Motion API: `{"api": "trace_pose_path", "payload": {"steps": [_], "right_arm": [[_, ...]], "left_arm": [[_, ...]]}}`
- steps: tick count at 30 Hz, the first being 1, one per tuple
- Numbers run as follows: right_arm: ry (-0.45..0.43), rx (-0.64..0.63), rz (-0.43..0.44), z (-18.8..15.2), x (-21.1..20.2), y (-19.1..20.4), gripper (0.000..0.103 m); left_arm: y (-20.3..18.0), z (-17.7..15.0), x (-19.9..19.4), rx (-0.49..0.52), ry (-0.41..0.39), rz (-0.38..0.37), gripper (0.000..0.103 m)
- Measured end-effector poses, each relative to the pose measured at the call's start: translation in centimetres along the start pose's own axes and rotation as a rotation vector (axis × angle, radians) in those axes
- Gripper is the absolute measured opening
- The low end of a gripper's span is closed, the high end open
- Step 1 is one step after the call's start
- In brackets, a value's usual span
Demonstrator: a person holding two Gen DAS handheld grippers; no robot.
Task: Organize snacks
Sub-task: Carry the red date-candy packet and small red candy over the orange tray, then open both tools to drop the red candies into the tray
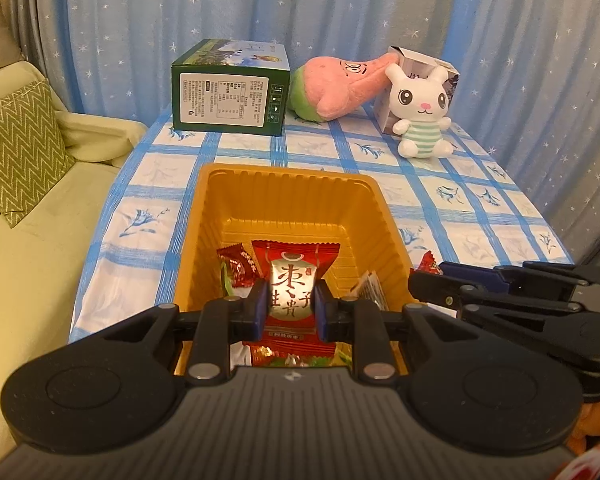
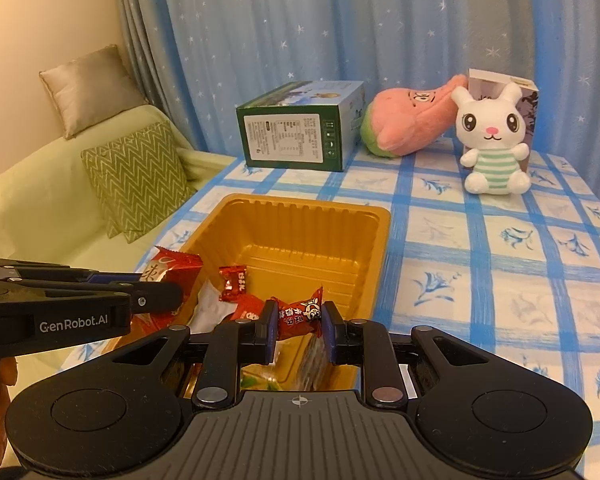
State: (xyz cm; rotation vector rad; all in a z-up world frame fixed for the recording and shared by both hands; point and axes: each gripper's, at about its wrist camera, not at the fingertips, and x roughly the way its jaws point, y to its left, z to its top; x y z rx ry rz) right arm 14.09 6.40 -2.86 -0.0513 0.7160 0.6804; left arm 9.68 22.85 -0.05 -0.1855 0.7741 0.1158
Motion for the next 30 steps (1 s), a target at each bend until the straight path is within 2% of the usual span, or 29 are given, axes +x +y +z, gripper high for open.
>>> {"api": "trace_pose_path", "payload": {"steps": [15,25,26,28,30], "right_arm": [[0.035,-0.012,0.001,2.0,4.6,-0.9,0.023],[0.041,0.0,-0.014,2.6,5.9,-1.8,0.023],[0.042,0.001,-0.014,2.6,6.0,-1.9,0.023],[0.042,0.003,-0.015,2.6,6.1,-2.0,0.023],[0.043,0.003,-0.016,2.5,6.1,-2.1,0.023]], "left_arm": [[1.2,2.1,4.2,0.009,0.019,-0.006,0.021],[1.7,3.2,5.9,0.012,0.008,-0.019,0.022],[1.7,3.3,5.9,0.014,0.0,-0.027,0.023],[1.7,3.3,6.0,0.016,-0.014,-0.029,0.039],[1.7,3.3,5.9,0.022,-0.017,-0.021,0.043]]}}
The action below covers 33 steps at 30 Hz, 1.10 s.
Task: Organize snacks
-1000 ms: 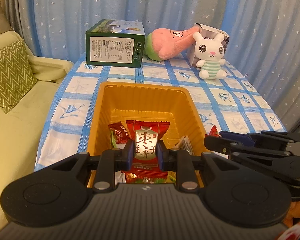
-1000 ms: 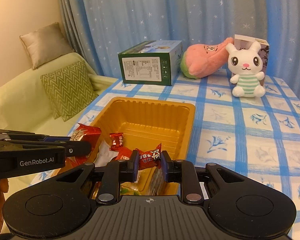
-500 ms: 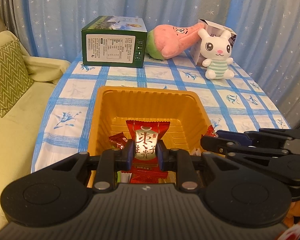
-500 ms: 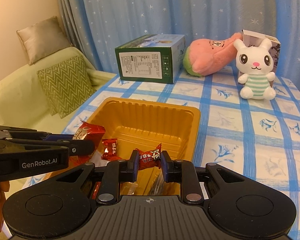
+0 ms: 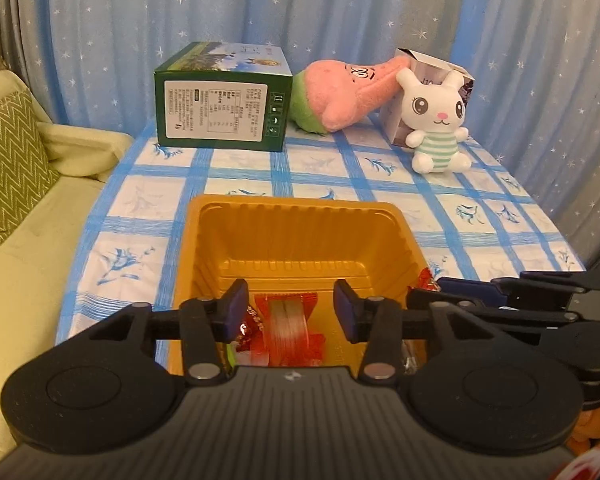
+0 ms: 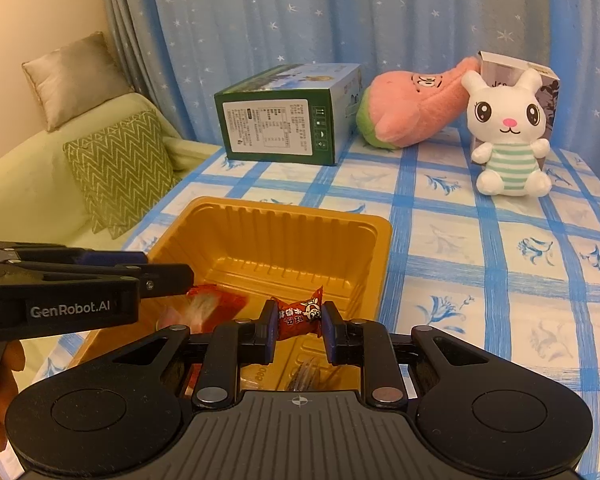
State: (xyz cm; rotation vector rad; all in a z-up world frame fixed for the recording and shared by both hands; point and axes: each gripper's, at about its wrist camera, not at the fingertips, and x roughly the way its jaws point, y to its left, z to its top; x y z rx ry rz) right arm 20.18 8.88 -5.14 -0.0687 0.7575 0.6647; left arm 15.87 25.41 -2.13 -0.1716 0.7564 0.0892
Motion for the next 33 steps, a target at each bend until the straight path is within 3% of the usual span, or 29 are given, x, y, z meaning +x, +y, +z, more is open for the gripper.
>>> {"api": "trace_pose_path", "payload": {"steps": [13,17,20,27,33], "right_arm": [[-0.01,0.023,0.024,0.4,0.0,-0.1,0.024],[-0.043,0.063,0.106,1.3,0.1,-0.3,0.025],[-0.061,0.106,0.097,1.8,0.0,-0.8,0.072],[-0.083,0.16,0.059,1.4,-2.7,-2.2,0.072],[-0.07,0.188,0.012,-0.2,-6.3,-2.3,0.072]], "left_arm": [[0.8,-0.9,-1.1,0.019,0.004,0.037,0.045],[1.4,-1.2,-2.1,0.005,-0.007,0.049,0.055],[1.8,-1.5,-2.9,-0.005,-0.013,0.067,0.066],[1.9,-2.7,-5.2,-0.035,-0.029,0.078,0.091],[0.5,-4.0,-7.4,-0.035,-0.018,0.088,0.098]]}}
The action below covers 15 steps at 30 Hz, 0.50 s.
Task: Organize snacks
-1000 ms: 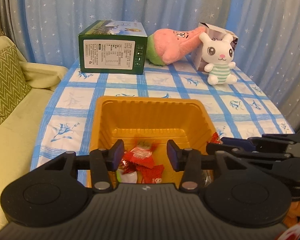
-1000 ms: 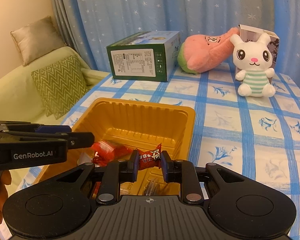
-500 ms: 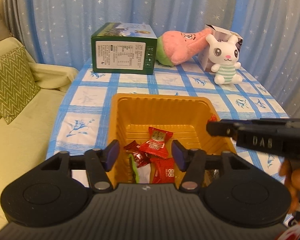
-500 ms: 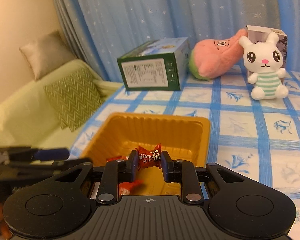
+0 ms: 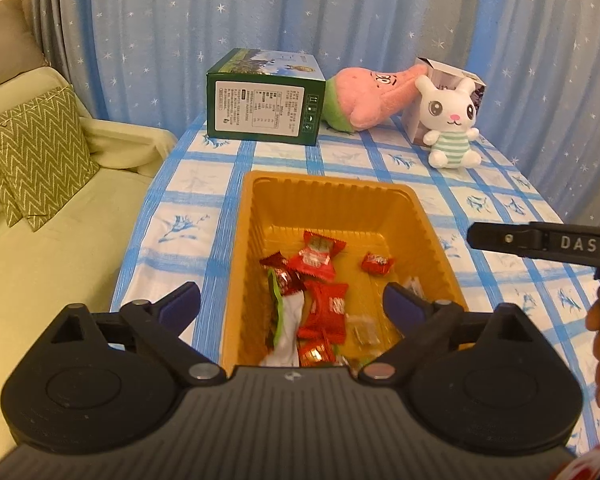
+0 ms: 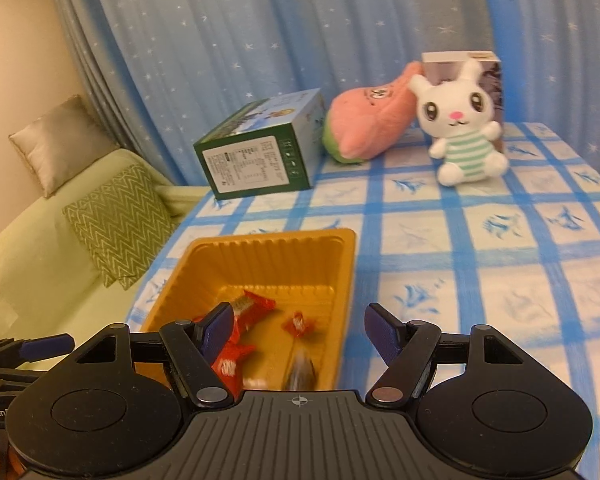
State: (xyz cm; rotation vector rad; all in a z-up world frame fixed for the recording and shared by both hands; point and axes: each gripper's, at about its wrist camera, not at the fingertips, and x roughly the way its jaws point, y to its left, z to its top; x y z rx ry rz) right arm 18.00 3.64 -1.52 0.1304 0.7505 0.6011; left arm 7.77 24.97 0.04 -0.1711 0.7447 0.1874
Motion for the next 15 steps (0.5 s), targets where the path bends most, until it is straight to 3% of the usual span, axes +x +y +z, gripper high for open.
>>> {"api": "trace_pose_path", "payload": {"steps": [15], "right_arm": [[0.046,-0.018,-0.038,-4.4,-10.0,2.5,0.072]], "left_arm": [[-3.2,-2.7,-9.5,-0.008,-0.014,0.02,0.103]]}}
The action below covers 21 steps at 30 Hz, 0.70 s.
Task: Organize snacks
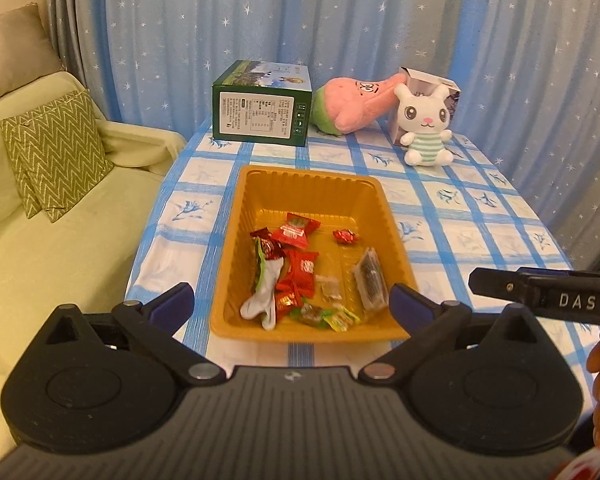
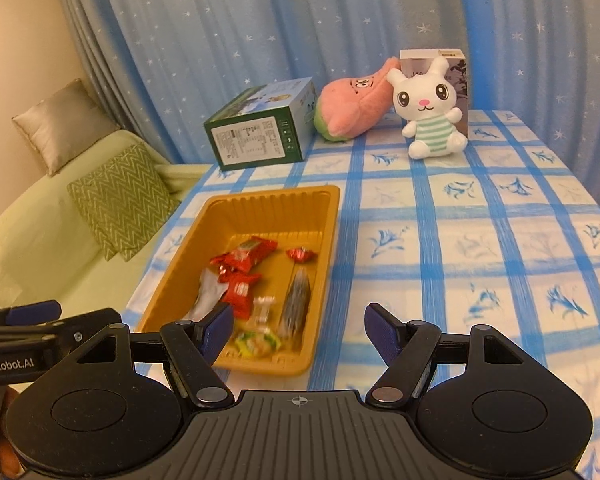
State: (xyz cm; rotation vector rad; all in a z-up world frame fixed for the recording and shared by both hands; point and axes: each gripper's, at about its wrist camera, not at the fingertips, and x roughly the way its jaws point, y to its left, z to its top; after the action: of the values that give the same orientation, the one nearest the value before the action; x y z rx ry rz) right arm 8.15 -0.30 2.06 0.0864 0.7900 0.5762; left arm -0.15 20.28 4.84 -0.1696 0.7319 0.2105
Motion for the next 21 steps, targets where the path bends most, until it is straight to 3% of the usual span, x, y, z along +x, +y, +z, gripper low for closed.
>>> {"api": "trace_pose_path", "payload": {"steps": [21], "right_arm": [[0.0,-0.087,-0.017,-6.1,-9.3,3.3,0.072]], "left_arm": [[-2.4,-5.3,-8.5,-0.001,-0.016,0.08,0.103]]}}
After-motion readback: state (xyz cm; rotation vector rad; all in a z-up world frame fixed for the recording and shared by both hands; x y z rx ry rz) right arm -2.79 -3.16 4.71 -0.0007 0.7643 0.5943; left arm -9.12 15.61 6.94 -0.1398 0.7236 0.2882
